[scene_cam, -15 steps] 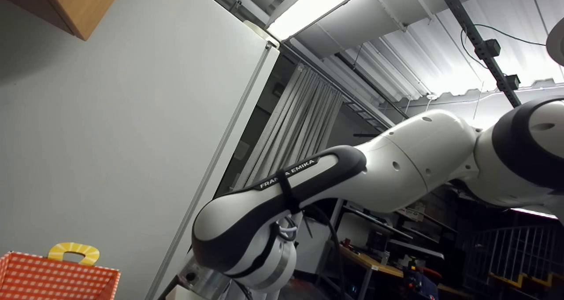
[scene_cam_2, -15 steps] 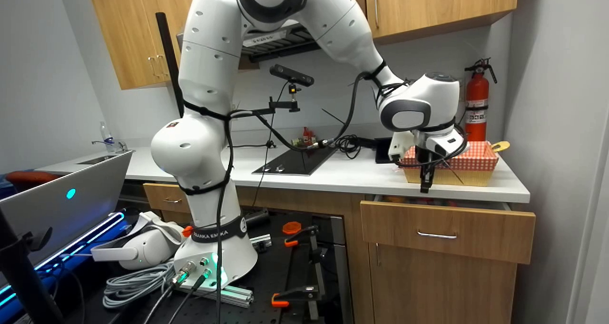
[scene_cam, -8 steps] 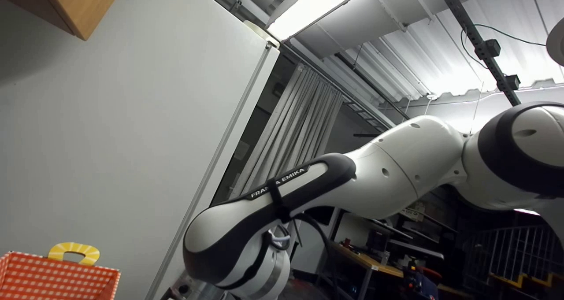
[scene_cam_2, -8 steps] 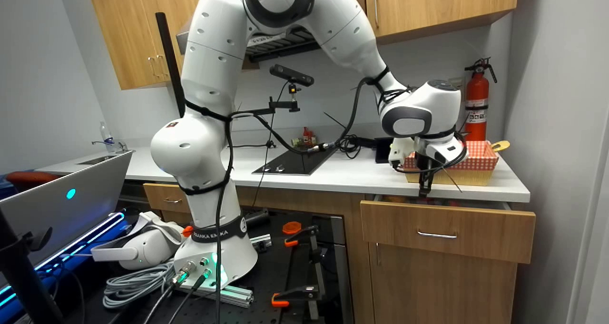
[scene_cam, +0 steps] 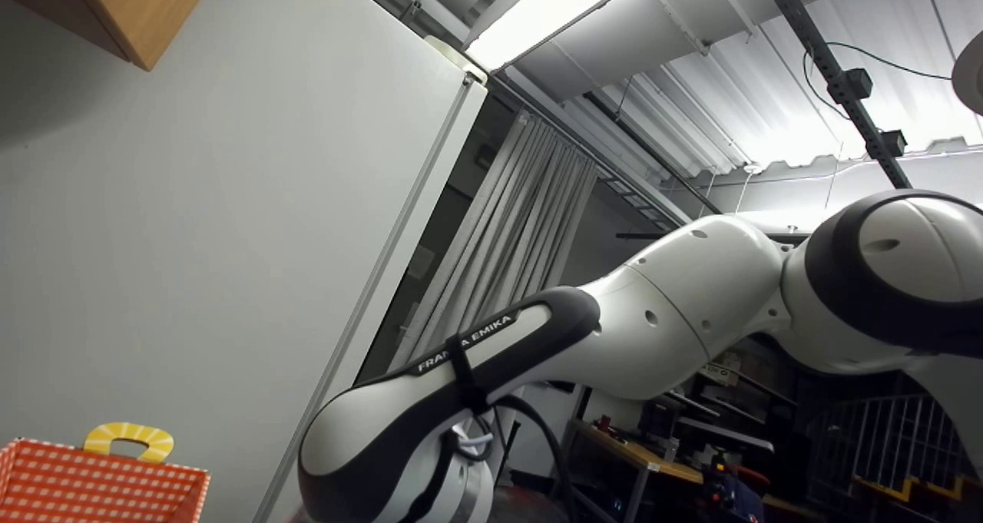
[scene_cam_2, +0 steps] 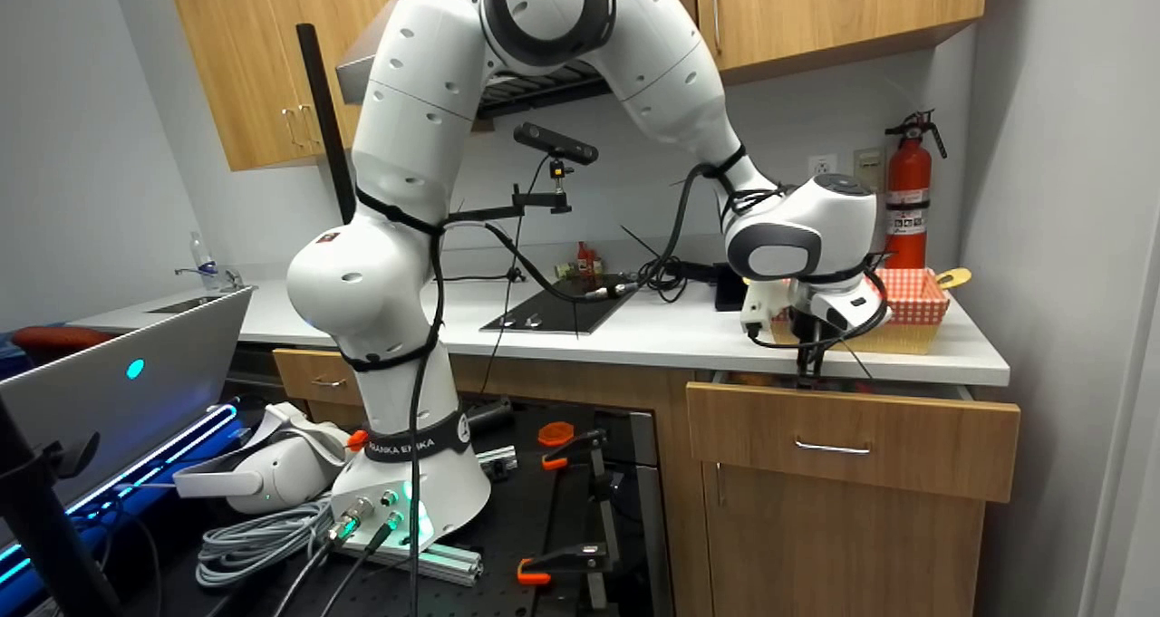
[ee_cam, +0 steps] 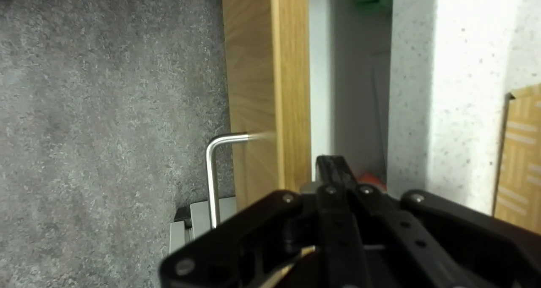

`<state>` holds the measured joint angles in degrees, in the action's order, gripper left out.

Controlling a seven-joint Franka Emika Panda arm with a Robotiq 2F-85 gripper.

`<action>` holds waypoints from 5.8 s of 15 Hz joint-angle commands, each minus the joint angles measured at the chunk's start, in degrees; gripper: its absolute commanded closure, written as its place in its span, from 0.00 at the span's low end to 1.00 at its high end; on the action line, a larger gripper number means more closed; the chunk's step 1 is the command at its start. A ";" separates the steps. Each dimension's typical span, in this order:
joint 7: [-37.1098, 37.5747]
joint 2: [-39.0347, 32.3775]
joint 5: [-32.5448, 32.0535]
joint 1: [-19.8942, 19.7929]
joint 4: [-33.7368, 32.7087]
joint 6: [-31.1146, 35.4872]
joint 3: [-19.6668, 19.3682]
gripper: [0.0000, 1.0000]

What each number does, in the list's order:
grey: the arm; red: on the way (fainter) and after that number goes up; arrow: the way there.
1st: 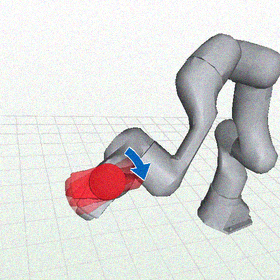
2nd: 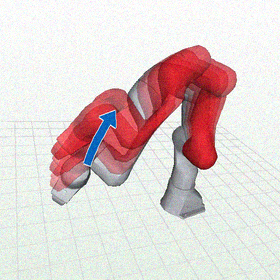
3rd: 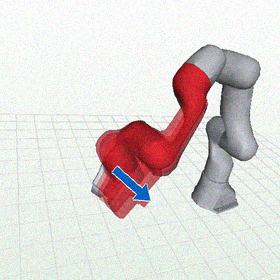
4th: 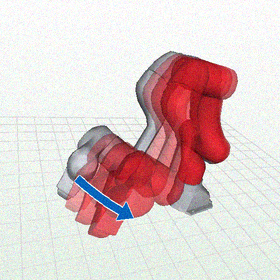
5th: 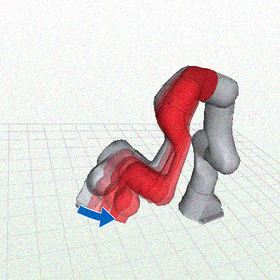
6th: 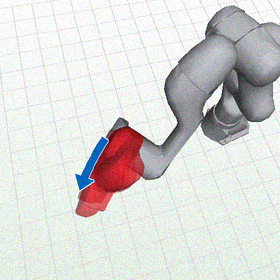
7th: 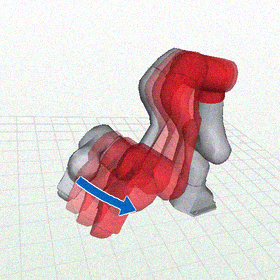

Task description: Open the drawer on the right

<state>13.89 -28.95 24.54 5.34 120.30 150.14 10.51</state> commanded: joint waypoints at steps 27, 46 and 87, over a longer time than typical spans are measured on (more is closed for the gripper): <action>-6.35 3.25 -13.78 -3.66 6.88 3.21 -11.13 1.00; -5.59 2.49 -25.31 -6.46 10.80 6.96 -21.21 1.00; -13.10 7.85 -18.56 -17.20 8.52 4.74 -18.46 1.00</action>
<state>4.54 -24.38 2.88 -9.44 128.61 154.61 -11.33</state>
